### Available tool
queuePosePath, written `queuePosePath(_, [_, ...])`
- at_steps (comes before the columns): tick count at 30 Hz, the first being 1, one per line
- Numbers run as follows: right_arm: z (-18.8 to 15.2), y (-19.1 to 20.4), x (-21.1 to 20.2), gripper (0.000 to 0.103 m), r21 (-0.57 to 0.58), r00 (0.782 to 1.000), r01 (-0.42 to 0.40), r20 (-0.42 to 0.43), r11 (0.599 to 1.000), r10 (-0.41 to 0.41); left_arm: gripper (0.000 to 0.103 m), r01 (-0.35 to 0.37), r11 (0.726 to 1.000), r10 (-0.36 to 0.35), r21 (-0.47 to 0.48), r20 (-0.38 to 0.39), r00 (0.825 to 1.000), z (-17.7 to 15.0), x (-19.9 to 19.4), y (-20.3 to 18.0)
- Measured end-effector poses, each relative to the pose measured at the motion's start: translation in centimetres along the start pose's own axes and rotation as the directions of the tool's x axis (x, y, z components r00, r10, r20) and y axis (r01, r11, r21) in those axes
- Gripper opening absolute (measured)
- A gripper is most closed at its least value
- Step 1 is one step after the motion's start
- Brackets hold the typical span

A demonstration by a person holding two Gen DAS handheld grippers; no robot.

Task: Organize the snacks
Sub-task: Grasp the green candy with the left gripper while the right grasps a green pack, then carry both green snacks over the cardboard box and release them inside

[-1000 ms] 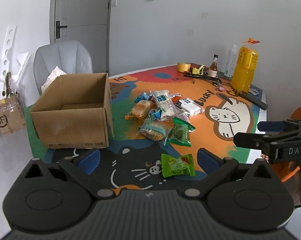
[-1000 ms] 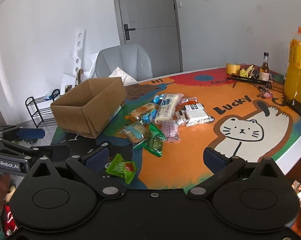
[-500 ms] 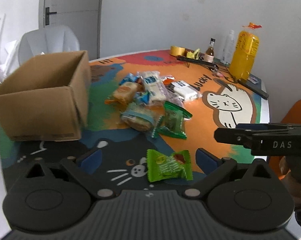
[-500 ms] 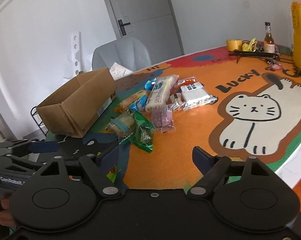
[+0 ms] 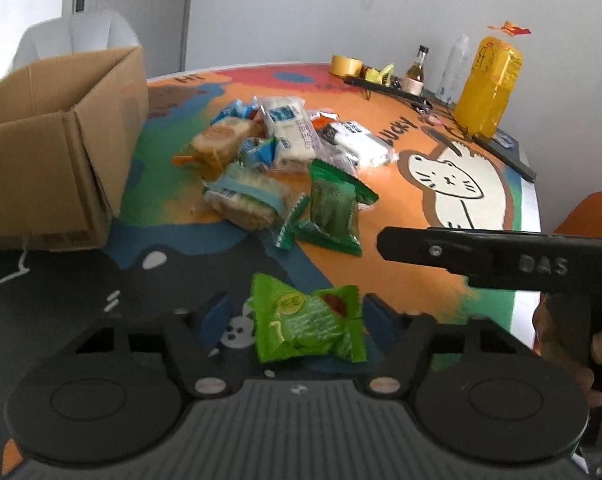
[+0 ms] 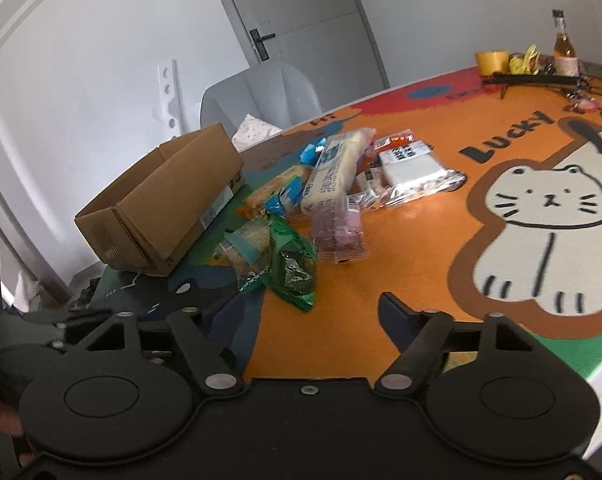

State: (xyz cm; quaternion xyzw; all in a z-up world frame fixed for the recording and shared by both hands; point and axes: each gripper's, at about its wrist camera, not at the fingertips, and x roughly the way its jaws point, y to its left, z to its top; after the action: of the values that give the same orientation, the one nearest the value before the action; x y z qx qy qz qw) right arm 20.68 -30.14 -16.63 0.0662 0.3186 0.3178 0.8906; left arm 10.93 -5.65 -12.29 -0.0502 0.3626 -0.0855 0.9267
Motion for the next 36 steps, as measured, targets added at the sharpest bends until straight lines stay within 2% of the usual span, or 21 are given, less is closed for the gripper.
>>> queuePosePath(5, [0.2,0.4,1.9,0.056,0.001,0.999,-0.028,-0.031,1.0,0.028,0.058,-0.005,0.999,0.006,0.032,-0.006,1.0,-0.1,-0.3,0.0])
queuePosePath(7, [0.3,0.8,2.3,0.056,-0.005,0.999,-0.04,-0.035,0.999,0.039,0.055,0.0,1.0,0.0,-0.002,-0.003,1.0,-0.1,-0.5,0.5])
queuePosePath(12, [0.9,1.1,3.2,0.056,0.003,0.999,-0.029,-0.034,1.0,0.029,0.039,-0.026,0.999,0.027,-0.032,0.023,0.999,0.0,-1.1,1.4])
queuePosePath(17, [1.2,1.7,4.1,0.056,0.0,0.999,-0.028,-0.038,1.0,0.028,0.035,-0.046,0.997,0.048,-0.058,0.035,0.998,0.2,-1.5,2.4])
queuePosePath(19, [1.3,1.9,4.4,0.053,-0.003,0.999,-0.02,-0.038,1.0,0.02,0.031,-0.049,0.996,0.051,-0.07,0.04,0.998,0.3,-1.7,2.8])
queuePosePath(20, [1.4,1.9,4.6,0.046,-0.001,0.999,-0.019,-0.038,1.0,0.019,0.031,-0.048,0.996,0.051,-0.076,0.045,0.998,0.4,-1.9,3.0])
queuePosePath(21, [1.4,1.8,4.6,0.033,0.006,0.999,-0.022,-0.037,1.0,0.022,0.03,-0.049,0.996,0.053,-0.079,0.05,0.997,0.5,-2.1,3.1])
queuePosePath(23, [1.4,1.7,4.6,0.027,0.013,0.998,-0.044,-0.034,0.999,0.044,0.03,-0.054,0.995,0.058,-0.079,0.06,0.996,0.7,-2.4,3.3])
queuePosePath(27, [1.6,2.1,3.6,0.024,-0.001,0.998,-0.053,0.014,0.999,0.053,0.03,-0.054,0.996,0.06,-0.077,0.083,0.995,0.9,-3.2,3.7])
queuePosePath(36, [2.6,3.7,2.1,0.024,-0.018,0.996,-0.062,0.062,0.998,0.063,0.029,-0.066,0.995,0.078,-0.08,0.159,0.984,2.3,-5.5,4.2])
